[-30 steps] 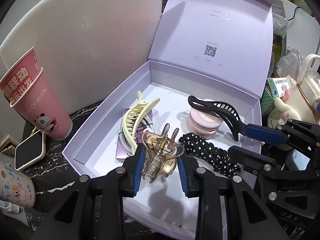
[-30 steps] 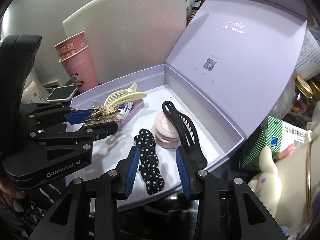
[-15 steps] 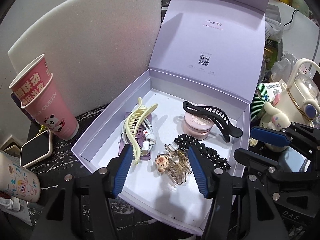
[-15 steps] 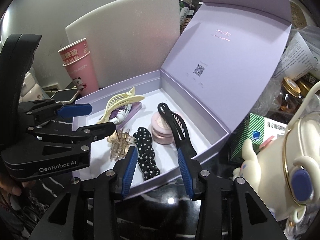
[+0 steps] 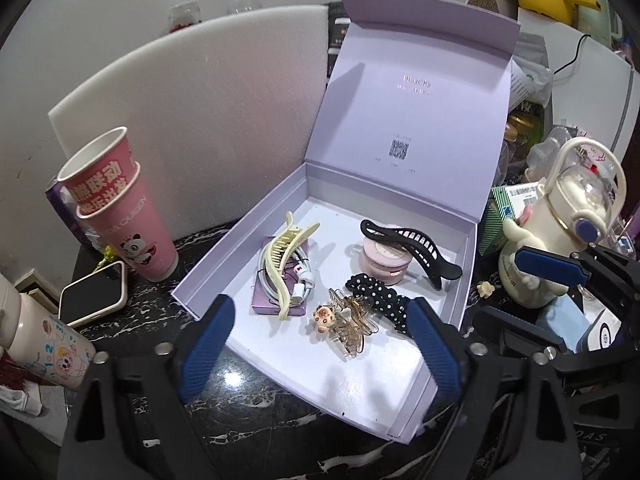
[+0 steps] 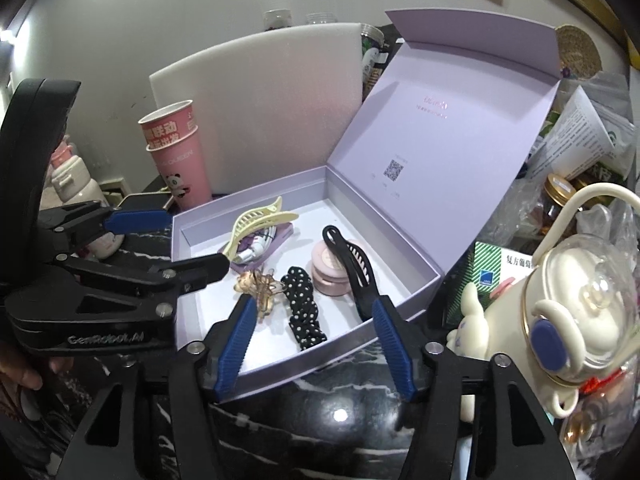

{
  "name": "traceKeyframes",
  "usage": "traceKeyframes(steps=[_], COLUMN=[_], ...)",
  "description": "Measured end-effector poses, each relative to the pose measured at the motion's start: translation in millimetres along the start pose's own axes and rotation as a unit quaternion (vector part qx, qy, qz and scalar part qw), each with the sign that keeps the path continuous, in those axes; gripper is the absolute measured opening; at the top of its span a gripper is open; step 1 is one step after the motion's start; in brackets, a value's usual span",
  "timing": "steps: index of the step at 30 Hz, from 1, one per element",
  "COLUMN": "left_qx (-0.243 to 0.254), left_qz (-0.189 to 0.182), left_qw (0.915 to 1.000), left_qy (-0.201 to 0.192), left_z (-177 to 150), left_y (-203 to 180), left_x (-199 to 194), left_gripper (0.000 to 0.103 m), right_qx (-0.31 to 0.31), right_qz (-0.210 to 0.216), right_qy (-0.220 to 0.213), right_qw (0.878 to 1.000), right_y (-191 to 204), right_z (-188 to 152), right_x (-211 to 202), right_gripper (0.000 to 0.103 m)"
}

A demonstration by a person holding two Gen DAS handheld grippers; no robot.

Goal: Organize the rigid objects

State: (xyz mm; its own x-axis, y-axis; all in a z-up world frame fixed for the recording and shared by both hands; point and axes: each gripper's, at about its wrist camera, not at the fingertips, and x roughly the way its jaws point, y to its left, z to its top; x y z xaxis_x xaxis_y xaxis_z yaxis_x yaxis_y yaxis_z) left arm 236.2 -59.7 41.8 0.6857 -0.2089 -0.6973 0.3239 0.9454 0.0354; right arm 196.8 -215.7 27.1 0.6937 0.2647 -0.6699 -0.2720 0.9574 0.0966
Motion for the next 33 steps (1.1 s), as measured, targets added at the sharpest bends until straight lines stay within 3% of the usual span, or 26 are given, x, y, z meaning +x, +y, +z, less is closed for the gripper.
traceKeyframes(steps=[23,33], left_qx=[-0.015,-0.026], left_qz=[0.035,0.053], left_qw=[0.9989,0.9978], left_qy=[-0.027,-0.032], left_z=[-33,-56], left_y=[2,3], left_x=[-74,-97], left_gripper=[0.091,0.091], right_qx=[0.017,0.001], right_qz=[-0.037,-0.051], right_qy=[-0.026,-0.020], right_qw=[0.999,0.999], right_y=[15,27], right_z=[-17,-30], right_x=[-61,-70], right_gripper=[0.103,0.103])
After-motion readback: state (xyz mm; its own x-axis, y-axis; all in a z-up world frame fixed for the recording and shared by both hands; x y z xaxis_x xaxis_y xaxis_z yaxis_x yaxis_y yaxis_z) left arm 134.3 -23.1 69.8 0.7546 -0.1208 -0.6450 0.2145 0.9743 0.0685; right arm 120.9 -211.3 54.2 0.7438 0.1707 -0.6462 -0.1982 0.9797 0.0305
